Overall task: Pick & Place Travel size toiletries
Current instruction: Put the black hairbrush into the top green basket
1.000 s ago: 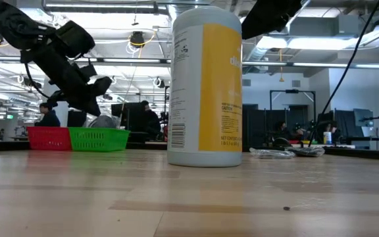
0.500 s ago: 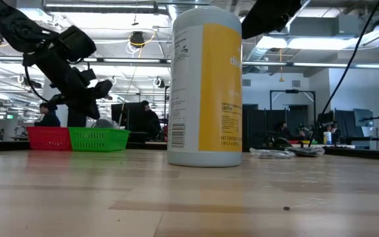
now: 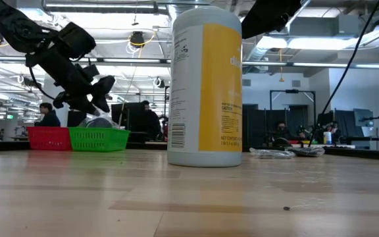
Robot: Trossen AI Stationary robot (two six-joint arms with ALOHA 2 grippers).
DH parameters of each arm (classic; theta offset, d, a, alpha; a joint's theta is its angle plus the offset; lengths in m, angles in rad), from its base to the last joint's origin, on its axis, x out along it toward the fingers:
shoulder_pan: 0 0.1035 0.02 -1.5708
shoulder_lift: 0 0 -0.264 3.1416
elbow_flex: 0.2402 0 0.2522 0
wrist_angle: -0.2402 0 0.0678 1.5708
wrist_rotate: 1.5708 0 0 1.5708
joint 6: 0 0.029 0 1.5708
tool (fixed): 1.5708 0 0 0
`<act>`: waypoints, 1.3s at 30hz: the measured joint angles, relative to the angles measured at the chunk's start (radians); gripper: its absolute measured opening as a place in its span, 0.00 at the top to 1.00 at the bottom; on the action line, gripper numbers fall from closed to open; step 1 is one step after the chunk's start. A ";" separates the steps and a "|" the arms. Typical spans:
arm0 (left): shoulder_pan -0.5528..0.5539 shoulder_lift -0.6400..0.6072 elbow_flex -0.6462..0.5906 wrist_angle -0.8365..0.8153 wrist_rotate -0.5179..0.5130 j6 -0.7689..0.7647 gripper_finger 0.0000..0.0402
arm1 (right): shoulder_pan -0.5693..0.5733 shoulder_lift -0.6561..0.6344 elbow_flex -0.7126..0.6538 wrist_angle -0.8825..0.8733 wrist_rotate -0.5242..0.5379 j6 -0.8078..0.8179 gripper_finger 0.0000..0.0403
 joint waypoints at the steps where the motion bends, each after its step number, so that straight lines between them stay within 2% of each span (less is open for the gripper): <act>1: 0.000 -0.006 0.000 0.000 0.014 0.000 0.57 | 0.000 0.000 0.000 0.000 0.000 0.000 0.62; 6: -0.003 -0.031 0.000 0.000 0.093 -0.004 0.53 | -0.001 0.000 0.000 0.000 0.000 0.000 0.62; 19: -0.003 -0.039 0.000 0.052 0.224 -0.056 0.56 | -0.001 0.000 0.000 0.000 0.000 0.000 0.62; 29: -0.008 -0.039 0.000 0.149 0.246 -0.090 0.57 | 0.000 0.000 0.000 0.000 0.000 0.000 0.62; 39: -0.030 -0.031 0.000 0.157 0.246 -0.090 0.58 | 0.000 0.000 0.000 0.000 0.000 0.000 0.62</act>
